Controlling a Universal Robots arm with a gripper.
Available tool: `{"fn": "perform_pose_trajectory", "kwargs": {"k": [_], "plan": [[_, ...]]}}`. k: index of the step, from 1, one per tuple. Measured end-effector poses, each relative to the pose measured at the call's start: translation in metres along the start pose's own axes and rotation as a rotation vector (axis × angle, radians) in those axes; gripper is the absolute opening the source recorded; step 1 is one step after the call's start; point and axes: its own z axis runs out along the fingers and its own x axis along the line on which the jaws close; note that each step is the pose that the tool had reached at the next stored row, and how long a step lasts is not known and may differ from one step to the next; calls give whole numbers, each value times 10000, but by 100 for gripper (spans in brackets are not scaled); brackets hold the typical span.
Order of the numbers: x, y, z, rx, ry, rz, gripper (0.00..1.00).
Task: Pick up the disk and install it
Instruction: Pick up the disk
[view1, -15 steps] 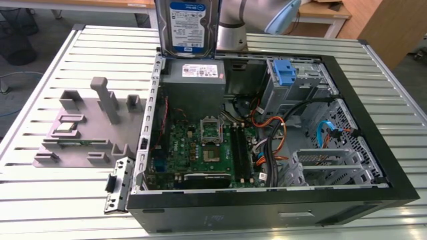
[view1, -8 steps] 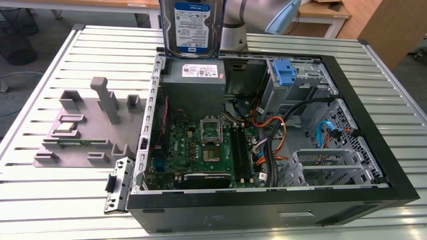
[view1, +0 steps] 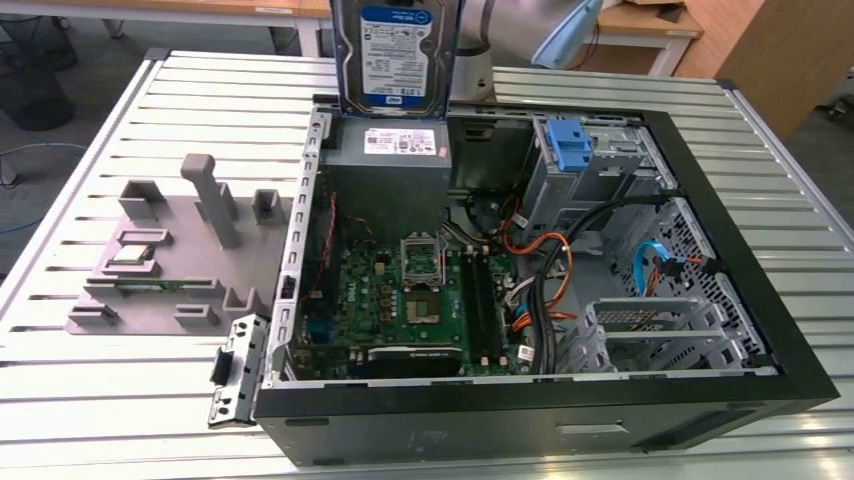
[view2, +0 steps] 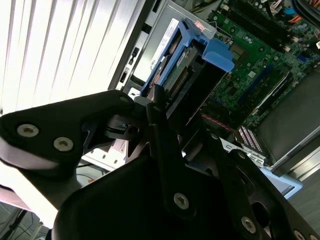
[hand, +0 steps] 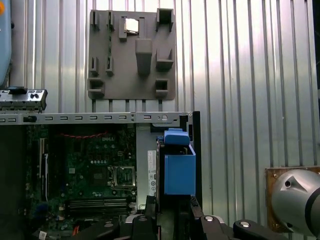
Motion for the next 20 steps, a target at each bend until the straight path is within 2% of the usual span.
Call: {"fn": "perform_pose_trajectory", "kwargs": {"k": [20], "plan": [[-10, -269, 5, 0, 0, 0, 35]]}}
